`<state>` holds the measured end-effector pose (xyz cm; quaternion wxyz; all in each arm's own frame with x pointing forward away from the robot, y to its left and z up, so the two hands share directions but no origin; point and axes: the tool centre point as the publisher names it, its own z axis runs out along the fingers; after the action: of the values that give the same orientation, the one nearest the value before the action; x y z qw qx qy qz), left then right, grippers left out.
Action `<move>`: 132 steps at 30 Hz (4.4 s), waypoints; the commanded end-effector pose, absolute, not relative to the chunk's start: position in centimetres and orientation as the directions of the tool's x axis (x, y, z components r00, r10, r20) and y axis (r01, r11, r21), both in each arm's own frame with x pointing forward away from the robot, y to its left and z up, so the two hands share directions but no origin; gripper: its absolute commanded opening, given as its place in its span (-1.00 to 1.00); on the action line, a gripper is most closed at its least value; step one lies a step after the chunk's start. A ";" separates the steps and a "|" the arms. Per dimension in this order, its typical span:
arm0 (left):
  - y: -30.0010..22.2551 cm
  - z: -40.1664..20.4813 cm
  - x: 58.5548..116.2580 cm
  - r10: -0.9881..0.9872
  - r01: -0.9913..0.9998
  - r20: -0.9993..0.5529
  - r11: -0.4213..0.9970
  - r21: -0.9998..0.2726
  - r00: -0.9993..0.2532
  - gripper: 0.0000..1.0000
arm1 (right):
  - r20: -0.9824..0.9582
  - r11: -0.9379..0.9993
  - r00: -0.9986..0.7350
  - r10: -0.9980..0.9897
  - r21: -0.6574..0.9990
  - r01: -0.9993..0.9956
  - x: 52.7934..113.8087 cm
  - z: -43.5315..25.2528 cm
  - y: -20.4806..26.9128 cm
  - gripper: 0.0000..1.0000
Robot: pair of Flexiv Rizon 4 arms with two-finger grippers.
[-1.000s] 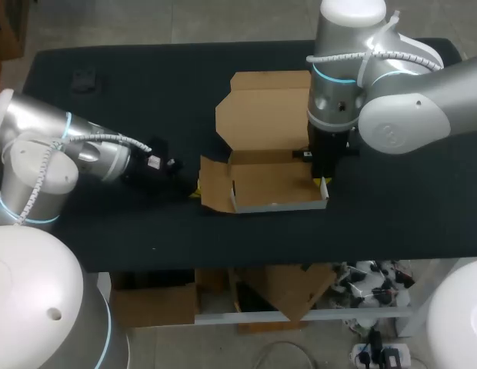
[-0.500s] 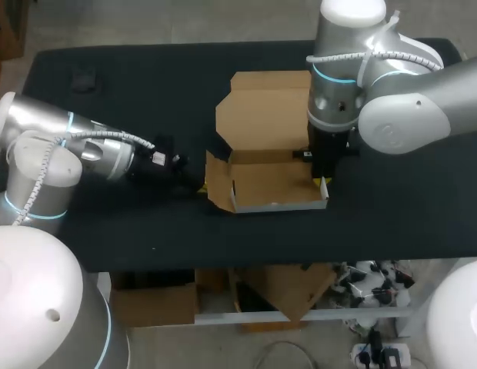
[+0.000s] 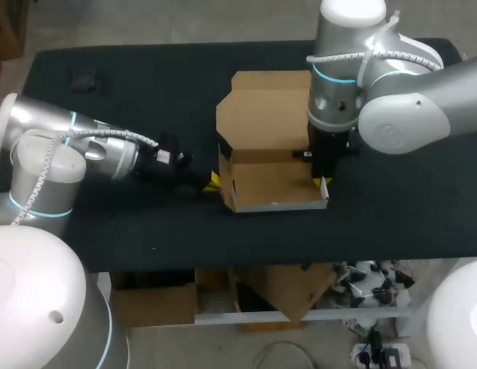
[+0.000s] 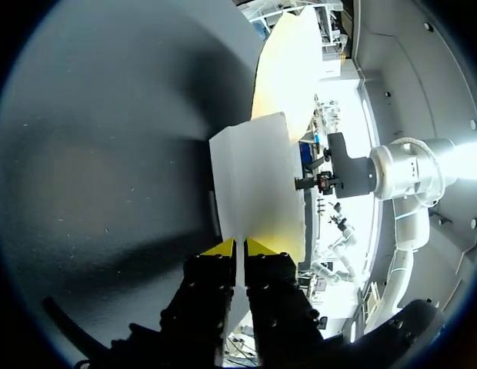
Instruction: Assemble the packaging by folding the flat box into shape, placing the metal phone stand inside, and closing the box properly
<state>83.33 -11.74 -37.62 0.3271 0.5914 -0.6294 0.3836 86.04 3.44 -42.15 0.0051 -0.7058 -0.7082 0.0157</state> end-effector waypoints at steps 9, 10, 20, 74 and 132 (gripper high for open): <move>-12.2 -37.3 83.3 -0.466 -0.995 0.881 -0.003 -0.100 -0.087 -0.25 | -0.016 0.002 -0.003 1.000 -0.029 1.000 86.0 -42.2 3.5 -1.00; -12.3 -37.3 83.3 -0.464 -0.995 0.882 -0.004 -0.099 -0.086 -0.25 | -0.016 0.002 -0.003 1.000 -0.029 1.000 86.0 -42.2 3.5 -1.00; -12.9 -37.7 83.5 -0.451 -0.996 0.890 -0.008 -0.083 -0.071 -0.28 | -0.016 0.002 -0.003 1.000 -0.029 1.000 86.0 -42.2 3.5 -1.00; -15.1 -37.6 84.8 -0.662 -0.989 0.749 -0.119 -0.085 0.016 -0.13 | -0.016 0.002 -0.003 1.000 -0.029 1.000 86.0 -42.2 3.5 -1.00; -16.2 -39.0 85.3 -0.879 -0.990 0.477 -0.075 -0.120 0.009 -0.02 | -0.016 0.002 -0.003 1.000 -0.029 1.000 86.0 -42.2 3.5 -1.00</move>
<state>85.11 -15.88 -38.74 0.1598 0.6858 -0.6605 0.2604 86.04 3.46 -42.12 0.0051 -0.7058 -0.7083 0.0154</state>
